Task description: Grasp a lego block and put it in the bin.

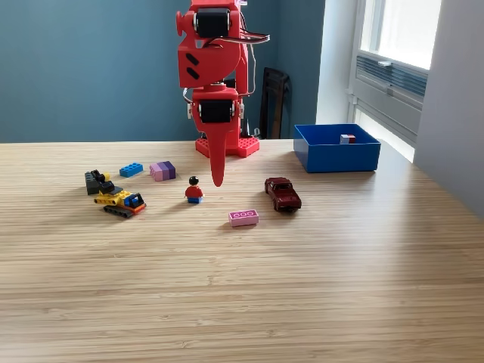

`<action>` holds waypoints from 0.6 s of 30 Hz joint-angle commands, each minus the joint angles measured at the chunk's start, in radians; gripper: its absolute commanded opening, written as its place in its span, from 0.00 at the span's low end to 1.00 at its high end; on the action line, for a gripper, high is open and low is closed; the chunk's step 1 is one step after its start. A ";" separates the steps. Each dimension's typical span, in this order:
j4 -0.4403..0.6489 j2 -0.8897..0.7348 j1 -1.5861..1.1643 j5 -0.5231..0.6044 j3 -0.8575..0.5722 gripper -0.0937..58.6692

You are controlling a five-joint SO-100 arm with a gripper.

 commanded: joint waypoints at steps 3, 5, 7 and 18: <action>-0.058 0.067 -0.025 -0.038 -0.091 0.42; -0.071 0.066 -0.040 -0.054 -0.092 0.43; -0.083 0.064 -0.057 -0.066 -0.094 0.44; -0.106 -0.021 -0.130 -0.075 -0.124 0.44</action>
